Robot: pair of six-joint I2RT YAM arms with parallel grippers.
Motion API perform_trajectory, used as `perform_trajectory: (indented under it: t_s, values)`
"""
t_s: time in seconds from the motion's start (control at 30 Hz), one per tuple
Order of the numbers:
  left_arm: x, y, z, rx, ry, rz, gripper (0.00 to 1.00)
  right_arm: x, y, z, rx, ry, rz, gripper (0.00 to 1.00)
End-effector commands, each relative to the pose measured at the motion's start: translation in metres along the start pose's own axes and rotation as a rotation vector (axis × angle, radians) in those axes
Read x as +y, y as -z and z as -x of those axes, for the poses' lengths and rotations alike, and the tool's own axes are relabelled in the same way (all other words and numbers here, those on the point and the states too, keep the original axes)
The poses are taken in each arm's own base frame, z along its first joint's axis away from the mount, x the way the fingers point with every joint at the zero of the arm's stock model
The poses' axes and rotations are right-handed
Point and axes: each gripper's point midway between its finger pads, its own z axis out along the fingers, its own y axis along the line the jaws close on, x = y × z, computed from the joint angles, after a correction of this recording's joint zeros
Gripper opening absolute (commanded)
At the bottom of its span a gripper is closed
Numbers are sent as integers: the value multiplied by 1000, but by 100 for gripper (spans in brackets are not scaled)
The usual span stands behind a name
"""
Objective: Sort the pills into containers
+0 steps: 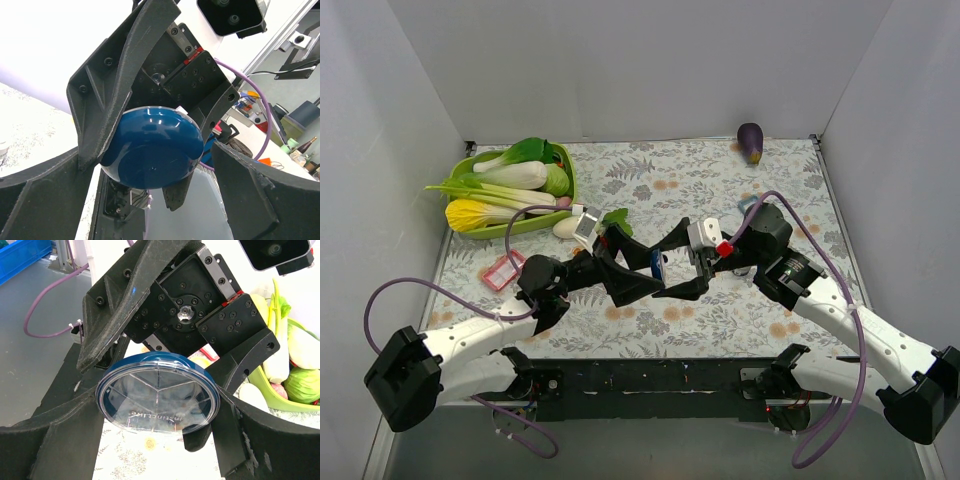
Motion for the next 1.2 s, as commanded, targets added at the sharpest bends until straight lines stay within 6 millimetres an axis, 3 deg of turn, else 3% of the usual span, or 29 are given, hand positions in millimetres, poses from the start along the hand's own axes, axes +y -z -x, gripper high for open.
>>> perform_trajectory:
  t_s: [0.0, 0.27, 0.4, 0.57, 0.7, 0.9, 1.17]
  values:
    - [-25, -9, 19, -44, -61, -92, 98, -3, -2, 3, -11, -3, -15, 33]
    - [-21, -13, 14, -36, -25, -91, 95, -5, -2, 4, -10, 5, -32, 40]
    - [-21, -11, 11, -31, -15, -91, 70, -5, -1, 4, -8, 6, -39, 50]
    - [-26, -5, 13, -55, -7, -101, 56, -6, 0, 8, -12, 20, -45, 73]
    - [-31, -1, 16, -80, -1, -112, 55, -2, 1, 11, -21, 29, -27, 86]
    - [-28, -1, 14, -79, 14, -101, 52, -1, 1, 21, -42, 52, -12, 94]
    - [-25, 0, 16, -103, 32, -86, 51, -6, 1, 28, -56, 66, -36, 97]
